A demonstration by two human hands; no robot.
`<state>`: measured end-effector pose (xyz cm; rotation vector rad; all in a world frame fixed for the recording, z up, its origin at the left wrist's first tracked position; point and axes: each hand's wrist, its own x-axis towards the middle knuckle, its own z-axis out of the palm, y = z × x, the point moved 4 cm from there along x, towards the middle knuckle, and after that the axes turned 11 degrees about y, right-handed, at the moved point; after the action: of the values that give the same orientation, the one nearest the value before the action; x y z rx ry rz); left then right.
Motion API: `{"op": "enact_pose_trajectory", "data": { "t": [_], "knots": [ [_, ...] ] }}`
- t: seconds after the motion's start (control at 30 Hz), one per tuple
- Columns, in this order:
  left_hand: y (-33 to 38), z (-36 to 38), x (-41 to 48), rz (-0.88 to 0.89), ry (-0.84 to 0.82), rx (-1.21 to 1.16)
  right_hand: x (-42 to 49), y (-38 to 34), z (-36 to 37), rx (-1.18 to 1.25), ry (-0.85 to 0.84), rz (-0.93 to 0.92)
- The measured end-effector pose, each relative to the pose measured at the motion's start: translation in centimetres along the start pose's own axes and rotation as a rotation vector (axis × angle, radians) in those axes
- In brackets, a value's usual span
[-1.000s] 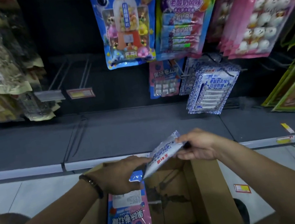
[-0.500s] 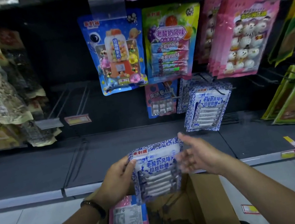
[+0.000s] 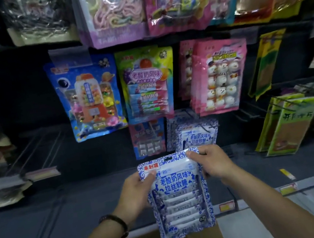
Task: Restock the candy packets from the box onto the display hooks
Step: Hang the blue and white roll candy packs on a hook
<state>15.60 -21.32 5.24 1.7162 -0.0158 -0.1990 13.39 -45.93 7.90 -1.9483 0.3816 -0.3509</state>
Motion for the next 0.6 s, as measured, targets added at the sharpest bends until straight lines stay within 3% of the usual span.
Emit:
{"op": "enact_pose_trajectory", "data": {
  "t": [0.37,0.6],
  "knots": [
    [2.0,11.4,8.8,0.068,0.031,0.172,8.0,8.5,-5.4,0.052,0.227,0.116],
    [3.0,17.0,12.3,0.085,0.064,-0.019,11.1,10.4,-7.8,0.147,0.423,0.165]
  ]
}}
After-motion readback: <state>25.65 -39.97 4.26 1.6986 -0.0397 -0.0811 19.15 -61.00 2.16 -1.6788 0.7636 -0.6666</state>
